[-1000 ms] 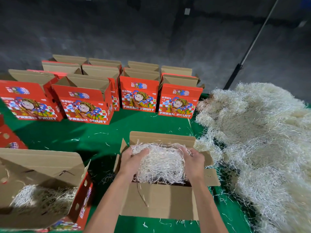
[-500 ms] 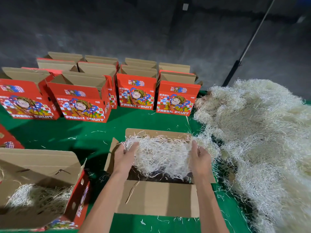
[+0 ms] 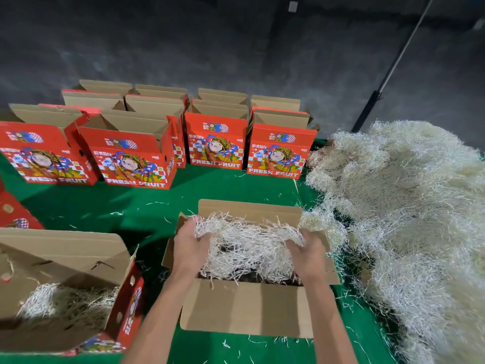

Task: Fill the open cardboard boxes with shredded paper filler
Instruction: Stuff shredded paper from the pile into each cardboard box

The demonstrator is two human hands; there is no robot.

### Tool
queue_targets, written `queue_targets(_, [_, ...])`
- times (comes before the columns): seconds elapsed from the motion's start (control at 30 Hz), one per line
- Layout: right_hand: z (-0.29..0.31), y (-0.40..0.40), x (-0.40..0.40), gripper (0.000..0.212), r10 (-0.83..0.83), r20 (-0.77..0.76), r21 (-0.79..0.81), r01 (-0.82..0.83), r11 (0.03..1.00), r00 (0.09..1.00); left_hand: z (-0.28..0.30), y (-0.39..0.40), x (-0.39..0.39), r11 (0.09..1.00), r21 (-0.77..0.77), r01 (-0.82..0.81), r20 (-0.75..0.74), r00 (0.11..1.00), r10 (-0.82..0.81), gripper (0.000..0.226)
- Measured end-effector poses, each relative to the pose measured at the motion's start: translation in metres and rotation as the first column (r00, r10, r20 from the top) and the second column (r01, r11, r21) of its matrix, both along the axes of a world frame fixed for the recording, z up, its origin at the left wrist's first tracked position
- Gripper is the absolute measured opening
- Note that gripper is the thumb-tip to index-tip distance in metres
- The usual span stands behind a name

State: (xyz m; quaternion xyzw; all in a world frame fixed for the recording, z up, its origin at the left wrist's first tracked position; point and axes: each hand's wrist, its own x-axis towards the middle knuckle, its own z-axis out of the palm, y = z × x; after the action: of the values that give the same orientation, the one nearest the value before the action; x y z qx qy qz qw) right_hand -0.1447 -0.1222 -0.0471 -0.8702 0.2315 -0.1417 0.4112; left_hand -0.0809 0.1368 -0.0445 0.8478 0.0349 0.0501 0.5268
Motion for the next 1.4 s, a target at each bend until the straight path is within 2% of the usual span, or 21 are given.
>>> queue_targets(0.07, [0.006, 0.000, -0.005, 0.044, -0.014, 0.029, -0.099, 0.017, 0.995, 0.999, -0.001, -0.004, -0.001, 0.996, 0.089, -0.023, 0.042, 0.999, 0.019, 0.035])
queue_targets(0.13, [0.008, 0.004, -0.009, 0.035, -0.001, 0.043, -0.105, 0.006, 0.994, 0.999, -0.001, -0.011, -0.005, 0.996, 0.080, -0.029, 0.031, 0.999, 0.027, 0.034])
queue_targets(0.17, [0.009, 0.006, -0.009, 0.034, 0.009, 0.032, -0.080, -0.006, 0.997, 0.999, -0.001, -0.014, -0.006, 0.999, 0.027, -0.024, 0.010, 1.000, 0.023, 0.036])
queue_targets(0.23, [0.010, 0.011, -0.009, 0.049, 0.056, -0.058, -0.006, -0.057, 0.998, 0.997, -0.001, -0.017, -0.005, 0.987, -0.157, 0.038, -0.072, 0.996, -0.049, 0.048])
queue_targets(0.3, [0.014, 0.018, -0.009, 0.053, 0.098, -0.080, -0.137, -0.108, 0.985, 0.992, 0.003, -0.018, -0.006, 0.965, -0.249, 0.087, -0.202, 0.969, -0.140, 0.059])
queue_targets(0.37, [0.019, 0.029, -0.006, 0.051, 0.119, 0.046, -0.212, -0.107, 0.971, 0.992, 0.007, -0.020, -0.007, 0.963, -0.243, 0.116, -0.286, 0.940, -0.186, 0.058])
queue_targets(0.4, [0.022, 0.036, -0.003, 0.051, 0.140, 0.097, -0.179, -0.121, 0.976, 0.985, 0.010, -0.020, -0.008, 0.960, -0.249, 0.128, -0.298, 0.933, -0.202, 0.058])
queue_targets(0.5, [0.025, 0.061, 0.006, 0.057, 0.264, 0.154, 0.087, -0.279, 0.956, 0.952, 0.014, -0.025, -0.010, 0.950, -0.273, 0.154, -0.333, 0.911, -0.243, 0.069])
queue_targets(0.53, [0.024, 0.069, 0.008, 0.056, 0.291, 0.172, 0.126, -0.314, 0.941, 0.941, 0.015, -0.028, -0.012, 0.950, -0.269, 0.162, -0.343, 0.905, -0.251, 0.081])
queue_targets(0.57, [0.022, 0.075, 0.010, 0.055, 0.295, 0.179, 0.117, -0.318, 0.941, 0.939, 0.014, -0.033, -0.012, 0.951, -0.259, 0.170, -0.334, 0.908, -0.254, 0.080])
queue_targets(0.67, [0.013, 0.081, 0.016, 0.052, 0.280, 0.155, 0.046, -0.290, 0.956, 0.948, 0.014, -0.043, -0.013, 0.952, -0.215, 0.217, -0.168, 0.952, -0.255, 0.055])
queue_targets(0.77, [0.006, 0.072, 0.019, 0.048, 0.271, 0.116, 0.045, -0.278, 0.960, 0.955, 0.010, -0.039, -0.012, 0.968, -0.154, 0.199, -0.027, 0.978, -0.205, 0.052])
queue_targets(0.93, [0.007, 0.059, 0.021, 0.046, 0.249, 0.140, -0.011, -0.250, 0.968, 0.958, 0.011, -0.041, -0.012, 0.992, 0.009, 0.129, 0.063, 0.990, -0.129, 0.056])
queue_targets(1.03, [0.008, 0.027, 0.016, 0.037, 0.155, 0.138, 0.049, -0.163, 0.985, 0.978, 0.013, -0.021, -0.004, 0.990, 0.141, 0.006, 0.068, 0.998, -0.016, 0.055])
queue_targets(1.13, [0.013, -0.011, 0.009, 0.045, 0.012, 0.144, 0.186, -0.039, 0.982, 0.990, 0.015, -0.001, 0.002, 0.972, 0.235, -0.029, 0.078, 0.997, 0.011, 0.053])
queue_targets(1.23, [0.022, -0.008, 0.011, 0.048, 0.033, 0.108, 0.247, -0.059, 0.967, 0.994, 0.016, -0.006, -0.001, 0.941, 0.335, 0.046, 0.073, 0.995, -0.075, 0.051])
queue_targets(1.3, [0.025, 0.004, 0.012, 0.048, 0.058, 0.142, 0.298, -0.098, 0.950, 0.988, 0.018, -0.010, -0.006, 0.893, 0.430, 0.133, 0.032, 0.986, -0.163, 0.047])
queue_targets(1.4, [0.028, 0.015, 0.009, 0.046, 0.048, 0.200, 0.429, -0.131, 0.894, 0.979, 0.028, -0.003, -0.007, 0.792, 0.450, 0.413, -0.193, 0.911, -0.366, 0.052])
